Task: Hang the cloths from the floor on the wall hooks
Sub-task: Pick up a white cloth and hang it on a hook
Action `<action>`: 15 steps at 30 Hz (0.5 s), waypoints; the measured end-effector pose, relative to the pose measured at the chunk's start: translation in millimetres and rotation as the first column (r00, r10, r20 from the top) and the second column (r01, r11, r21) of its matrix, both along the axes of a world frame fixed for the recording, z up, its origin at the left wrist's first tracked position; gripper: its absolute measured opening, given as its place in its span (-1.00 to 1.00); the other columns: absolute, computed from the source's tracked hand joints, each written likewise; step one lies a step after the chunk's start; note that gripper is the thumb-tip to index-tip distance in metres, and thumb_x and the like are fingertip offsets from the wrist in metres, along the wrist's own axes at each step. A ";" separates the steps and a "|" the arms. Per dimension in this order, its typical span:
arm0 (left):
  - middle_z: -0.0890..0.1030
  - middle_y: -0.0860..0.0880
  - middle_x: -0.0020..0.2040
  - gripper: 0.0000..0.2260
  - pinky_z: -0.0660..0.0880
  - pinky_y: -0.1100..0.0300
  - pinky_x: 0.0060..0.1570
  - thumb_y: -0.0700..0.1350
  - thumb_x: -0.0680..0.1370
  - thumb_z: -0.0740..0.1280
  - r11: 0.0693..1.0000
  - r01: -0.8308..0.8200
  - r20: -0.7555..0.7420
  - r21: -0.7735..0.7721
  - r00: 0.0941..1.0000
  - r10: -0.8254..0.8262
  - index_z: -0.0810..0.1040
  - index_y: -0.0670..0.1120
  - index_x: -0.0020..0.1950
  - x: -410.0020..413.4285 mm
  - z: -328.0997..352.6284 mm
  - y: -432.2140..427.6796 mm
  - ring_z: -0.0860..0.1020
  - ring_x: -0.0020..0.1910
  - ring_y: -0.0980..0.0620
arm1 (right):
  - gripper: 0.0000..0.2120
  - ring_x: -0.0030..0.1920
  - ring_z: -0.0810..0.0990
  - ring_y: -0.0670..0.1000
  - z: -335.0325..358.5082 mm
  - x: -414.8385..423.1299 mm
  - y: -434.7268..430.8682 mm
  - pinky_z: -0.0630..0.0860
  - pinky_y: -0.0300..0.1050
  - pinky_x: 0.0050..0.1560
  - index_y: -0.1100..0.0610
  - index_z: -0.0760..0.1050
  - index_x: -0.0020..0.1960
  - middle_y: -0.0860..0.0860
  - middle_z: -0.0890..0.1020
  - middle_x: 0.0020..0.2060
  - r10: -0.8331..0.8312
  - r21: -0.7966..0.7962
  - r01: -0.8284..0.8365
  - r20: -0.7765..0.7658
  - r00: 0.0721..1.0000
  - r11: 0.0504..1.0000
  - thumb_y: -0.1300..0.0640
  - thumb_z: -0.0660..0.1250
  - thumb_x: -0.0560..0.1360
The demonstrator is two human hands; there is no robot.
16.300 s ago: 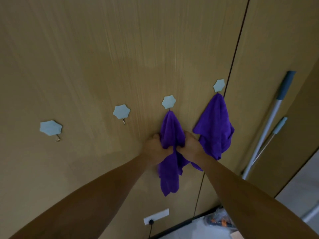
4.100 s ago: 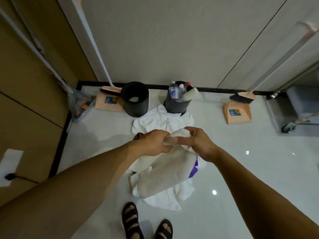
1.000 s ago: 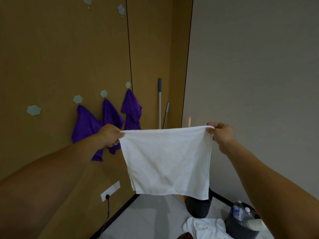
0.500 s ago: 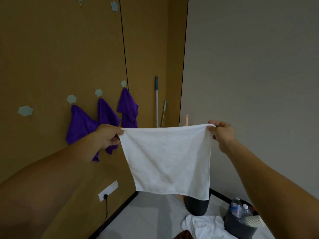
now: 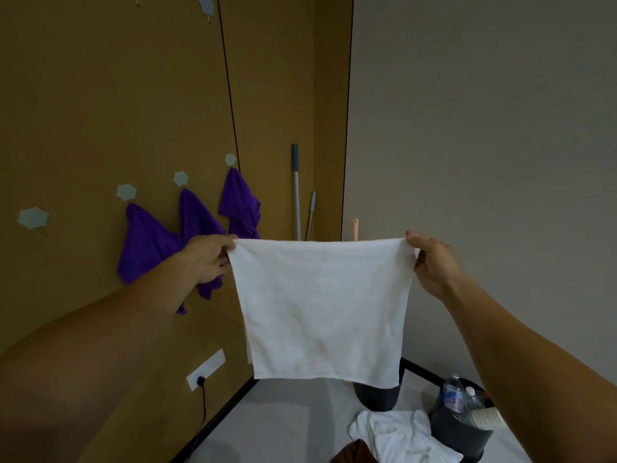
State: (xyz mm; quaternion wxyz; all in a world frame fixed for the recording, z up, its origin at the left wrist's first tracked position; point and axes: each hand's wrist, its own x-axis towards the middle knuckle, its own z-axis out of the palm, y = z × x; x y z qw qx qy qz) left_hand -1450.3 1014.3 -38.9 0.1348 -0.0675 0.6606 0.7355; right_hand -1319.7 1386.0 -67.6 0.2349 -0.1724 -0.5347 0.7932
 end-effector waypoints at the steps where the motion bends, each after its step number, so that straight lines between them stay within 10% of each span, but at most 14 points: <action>1: 0.58 -0.14 0.04 -0.70 0.52 0.03 -0.12 -0.39 0.48 0.22 1.000 0.011 0.011 -0.009 1.000 -0.011 0.54 -0.20 0.17 0.7 0.4 0.1 0.57 0.01 -0.09 | -0.69 0.20 0.52 0.05 0.4 0.1 -0.4 0.46 -0.05 0.24 0.31 0.51 0.24 0.09 0.57 0.18 -0.013 -0.022 0.012 -0.018 1.000 1.000 0.32 0.34 0.51; 9: 0.46 -0.07 -0.15 -0.80 0.29 0.18 -0.40 -0.30 0.31 0.14 0.910 0.254 0.016 -0.328 0.965 -0.263 0.40 -0.18 -0.10 8.2 7.7 -2.3 0.36 -0.29 0.02 | -0.69 0.01 0.58 0.04 -1.2 -1.2 0.1 0.50 -0.18 0.03 0.24 0.56 0.18 0.08 0.61 0.04 -0.101 0.291 0.085 0.041 0.994 0.953 0.38 0.39 0.45; 15: 0.55 -0.06 -0.20 -0.80 0.41 0.19 -0.27 -0.18 0.36 0.51 0.753 0.246 -0.062 -0.610 0.932 -0.356 0.48 -0.12 -0.28 3.1 5.5 -4.7 0.52 -0.16 -0.02 | -0.87 -0.13 0.60 0.07 -5.5 -5.4 -4.2 0.54 -0.09 -0.09 0.22 0.61 0.01 0.13 0.64 -0.09 -0.189 0.729 -0.043 0.234 0.954 0.684 0.28 0.43 0.46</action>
